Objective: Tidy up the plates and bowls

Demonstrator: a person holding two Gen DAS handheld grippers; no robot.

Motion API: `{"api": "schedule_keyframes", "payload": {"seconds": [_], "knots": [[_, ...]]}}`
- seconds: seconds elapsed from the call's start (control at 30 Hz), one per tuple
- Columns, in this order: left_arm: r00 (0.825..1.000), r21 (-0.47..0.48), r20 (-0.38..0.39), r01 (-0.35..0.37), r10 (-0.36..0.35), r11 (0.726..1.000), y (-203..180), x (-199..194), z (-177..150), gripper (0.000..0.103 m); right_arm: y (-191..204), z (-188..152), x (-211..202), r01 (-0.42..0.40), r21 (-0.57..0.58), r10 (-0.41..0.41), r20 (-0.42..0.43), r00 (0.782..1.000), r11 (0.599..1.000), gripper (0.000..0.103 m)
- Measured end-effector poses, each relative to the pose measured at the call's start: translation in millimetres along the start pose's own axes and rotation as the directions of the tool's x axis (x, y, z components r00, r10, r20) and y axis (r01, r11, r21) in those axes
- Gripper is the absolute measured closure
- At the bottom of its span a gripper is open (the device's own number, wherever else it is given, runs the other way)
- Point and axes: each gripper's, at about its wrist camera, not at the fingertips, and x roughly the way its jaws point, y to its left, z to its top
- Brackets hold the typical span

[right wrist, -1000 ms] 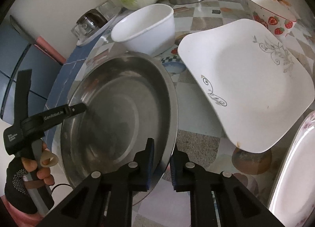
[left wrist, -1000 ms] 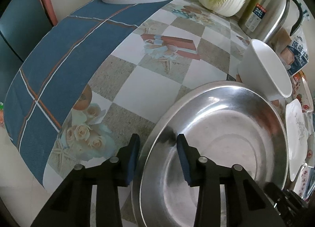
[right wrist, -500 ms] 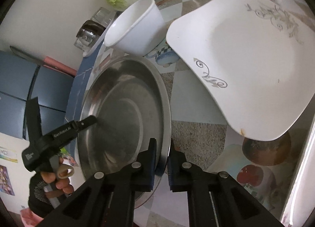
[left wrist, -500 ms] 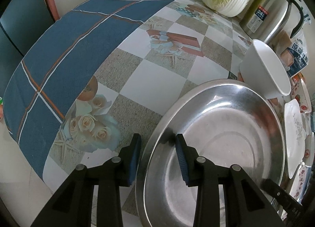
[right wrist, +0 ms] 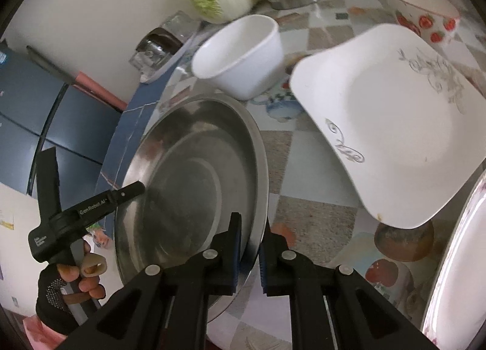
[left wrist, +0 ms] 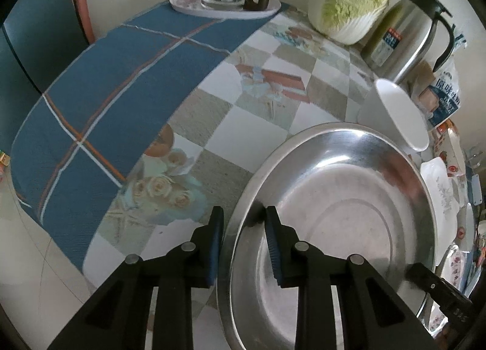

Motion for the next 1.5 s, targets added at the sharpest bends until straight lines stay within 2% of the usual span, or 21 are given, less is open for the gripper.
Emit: {"api": "schedule_keyframes", "payload": {"seconds": [0.4,0.77,0.93,1.07,1.23,1.5], "knots": [[0.993,0.053,0.119,-0.018,0.012,0.998,-24.4,-62.5,16.6,0.075,12.0,4.9,-31.0,-0.033,-0.037,0.036,0.086,0.996,0.999,0.092],[0.979,0.139,0.202,-0.016,-0.013,0.99,-90.9,-107.0,47.5,0.075,-13.4,18.1,-76.8,-0.096,0.031,0.087,0.212,0.973,0.995,0.091],[0.977,0.183,0.207,0.01,-0.048,0.983,-130.5,-107.0,55.0,0.075,-37.6,24.3,-97.7,-0.093,0.085,0.067,0.272,0.96,0.992,0.091],[0.977,0.218,0.191,0.05,-0.093,0.975,-162.9,-103.6,53.6,0.075,-68.4,25.8,-118.3,-0.116,0.153,0.061,0.322,0.945,0.981,0.091],[0.976,0.262,0.168,0.093,-0.141,0.96,-203.0,-95.3,52.4,0.075,-99.4,23.6,-138.5,-0.107,0.218,0.02,0.369,0.929,0.97,0.091],[0.966,0.283,0.157,0.156,-0.206,0.946,-242.4,-87.0,51.5,0.075,-130.2,21.3,-171.7,-0.083,0.278,-0.045,0.425,0.904,0.957,0.091]]}}
